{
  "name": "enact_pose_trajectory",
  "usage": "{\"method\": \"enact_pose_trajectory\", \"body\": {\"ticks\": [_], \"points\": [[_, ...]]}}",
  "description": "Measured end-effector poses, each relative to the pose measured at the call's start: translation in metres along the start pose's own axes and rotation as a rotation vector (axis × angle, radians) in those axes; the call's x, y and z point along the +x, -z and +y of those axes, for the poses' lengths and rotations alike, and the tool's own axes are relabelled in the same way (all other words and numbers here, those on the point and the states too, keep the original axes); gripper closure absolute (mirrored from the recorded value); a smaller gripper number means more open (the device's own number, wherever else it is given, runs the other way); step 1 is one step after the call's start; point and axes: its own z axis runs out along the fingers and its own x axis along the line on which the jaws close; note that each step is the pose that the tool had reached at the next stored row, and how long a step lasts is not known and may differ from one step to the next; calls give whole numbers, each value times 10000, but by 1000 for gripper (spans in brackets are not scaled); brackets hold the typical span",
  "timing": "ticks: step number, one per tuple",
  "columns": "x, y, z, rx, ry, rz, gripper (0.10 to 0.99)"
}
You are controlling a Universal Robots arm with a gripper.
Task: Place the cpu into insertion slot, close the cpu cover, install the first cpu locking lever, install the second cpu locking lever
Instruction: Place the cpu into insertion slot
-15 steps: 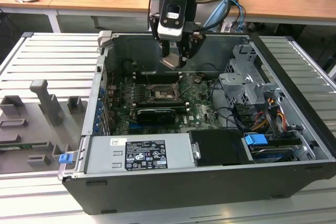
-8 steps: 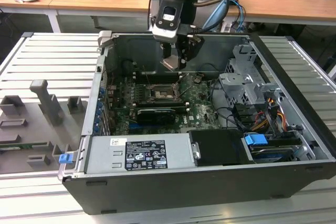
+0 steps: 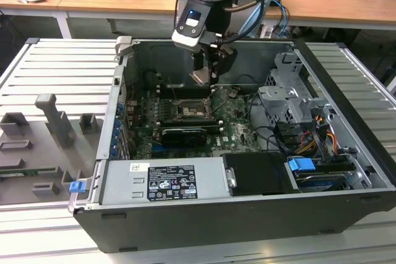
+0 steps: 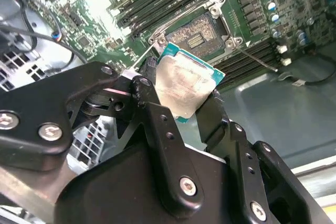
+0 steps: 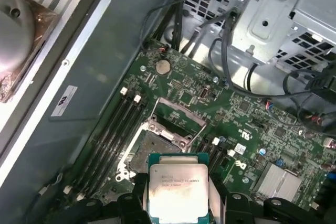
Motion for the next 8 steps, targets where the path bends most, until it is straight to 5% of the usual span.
{"method": "enact_pose_trajectory", "body": {"ticks": [8], "points": [[1, -81, -11, 38, -429, -2, 545]]}}
